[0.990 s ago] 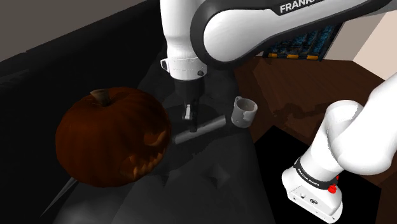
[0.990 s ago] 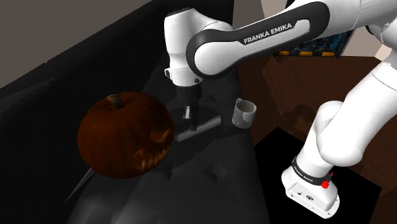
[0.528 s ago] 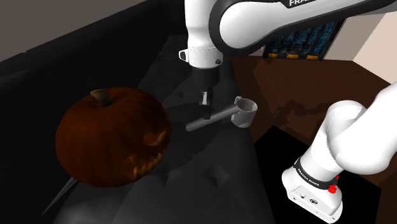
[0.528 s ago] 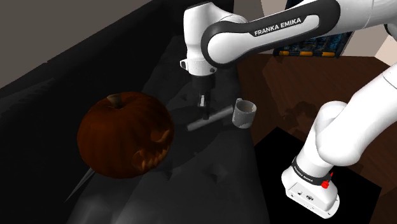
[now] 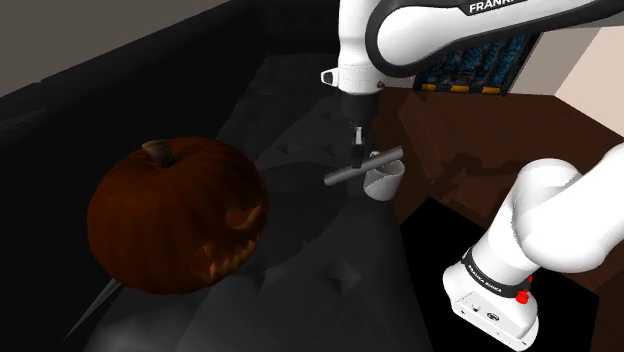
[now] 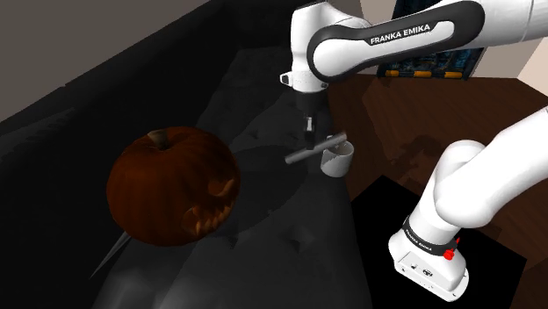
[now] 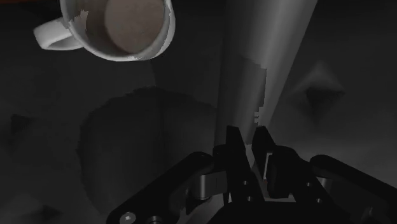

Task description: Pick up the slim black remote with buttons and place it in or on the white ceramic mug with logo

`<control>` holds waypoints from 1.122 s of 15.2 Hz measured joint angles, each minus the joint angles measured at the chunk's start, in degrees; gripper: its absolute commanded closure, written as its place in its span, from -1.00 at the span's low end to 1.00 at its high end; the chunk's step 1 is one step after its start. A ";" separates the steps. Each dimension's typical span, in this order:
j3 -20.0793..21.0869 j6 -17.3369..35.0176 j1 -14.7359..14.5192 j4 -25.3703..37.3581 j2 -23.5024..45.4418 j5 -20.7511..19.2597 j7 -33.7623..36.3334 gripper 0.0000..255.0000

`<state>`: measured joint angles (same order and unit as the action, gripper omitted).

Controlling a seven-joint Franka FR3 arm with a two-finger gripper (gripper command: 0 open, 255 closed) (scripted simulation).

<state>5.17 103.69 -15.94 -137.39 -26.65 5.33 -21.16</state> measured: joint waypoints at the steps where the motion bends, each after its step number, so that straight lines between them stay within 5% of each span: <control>1: -1.02 -0.40 0.62 -0.17 -0.48 -0.64 -1.32 1.00; 12: -12.40 -1.13 7.75 -3.20 -3.95 -8.53 -15.73 1.00; 17: -13.39 2.49 8.28 -6.04 -3.22 -9.22 -16.78 1.00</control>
<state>-8.21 106.18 -7.66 -143.43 -29.87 -3.89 -37.94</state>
